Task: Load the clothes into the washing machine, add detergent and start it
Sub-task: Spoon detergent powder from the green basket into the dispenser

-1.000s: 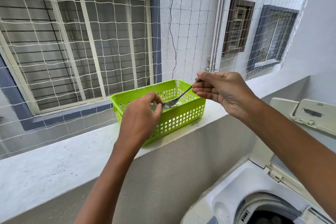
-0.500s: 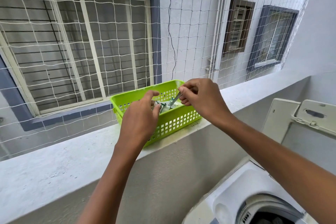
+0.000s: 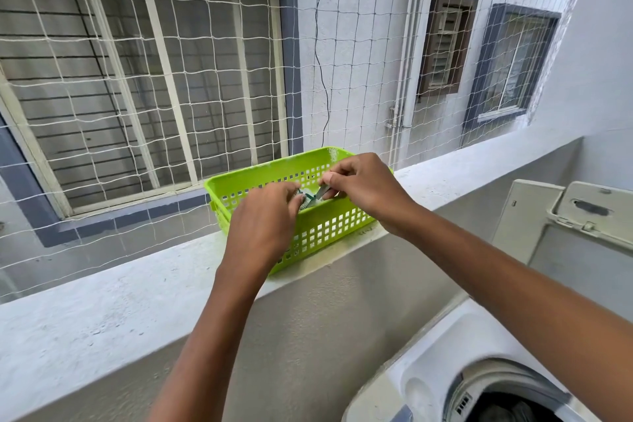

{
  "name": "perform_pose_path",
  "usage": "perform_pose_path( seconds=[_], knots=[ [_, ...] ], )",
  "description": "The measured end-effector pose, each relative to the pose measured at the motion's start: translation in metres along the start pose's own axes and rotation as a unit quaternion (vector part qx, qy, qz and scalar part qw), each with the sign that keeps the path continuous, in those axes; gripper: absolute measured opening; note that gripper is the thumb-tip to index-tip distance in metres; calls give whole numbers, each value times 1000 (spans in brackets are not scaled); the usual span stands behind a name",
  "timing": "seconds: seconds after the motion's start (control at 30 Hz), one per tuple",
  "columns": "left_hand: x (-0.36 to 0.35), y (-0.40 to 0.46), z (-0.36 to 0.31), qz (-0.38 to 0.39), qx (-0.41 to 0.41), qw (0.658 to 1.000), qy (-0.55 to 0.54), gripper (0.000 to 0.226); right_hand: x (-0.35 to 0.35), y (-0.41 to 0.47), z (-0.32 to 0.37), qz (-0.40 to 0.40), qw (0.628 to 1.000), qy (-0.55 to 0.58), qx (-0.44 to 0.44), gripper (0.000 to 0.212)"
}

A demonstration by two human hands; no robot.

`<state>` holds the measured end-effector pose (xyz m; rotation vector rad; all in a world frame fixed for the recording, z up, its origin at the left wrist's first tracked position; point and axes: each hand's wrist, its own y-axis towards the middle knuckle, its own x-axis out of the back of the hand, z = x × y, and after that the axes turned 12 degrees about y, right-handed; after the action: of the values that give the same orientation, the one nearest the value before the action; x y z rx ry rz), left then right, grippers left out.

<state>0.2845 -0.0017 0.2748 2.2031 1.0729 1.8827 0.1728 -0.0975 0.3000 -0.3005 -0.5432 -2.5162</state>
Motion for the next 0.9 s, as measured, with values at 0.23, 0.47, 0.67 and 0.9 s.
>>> perform_pose_path(
  seconds=[0.23,0.47,0.67,0.9],
  knots=[
    [3,-2,-2,1,0,1000,7,28,15,3,0,-33,967,209,-140,20],
    [2,-2,-1,10,-4,1000,28,29,34,-7,-6,-125,934,304,-138,17],
    [3,-2,-2,15,-3,999,33,31,41,-17,-7,-159,920,337,-118,14],
    [3,-2,-2,16,-4,999,49,39,44,-21,-12,-201,901,370,-110,12]
  ],
)
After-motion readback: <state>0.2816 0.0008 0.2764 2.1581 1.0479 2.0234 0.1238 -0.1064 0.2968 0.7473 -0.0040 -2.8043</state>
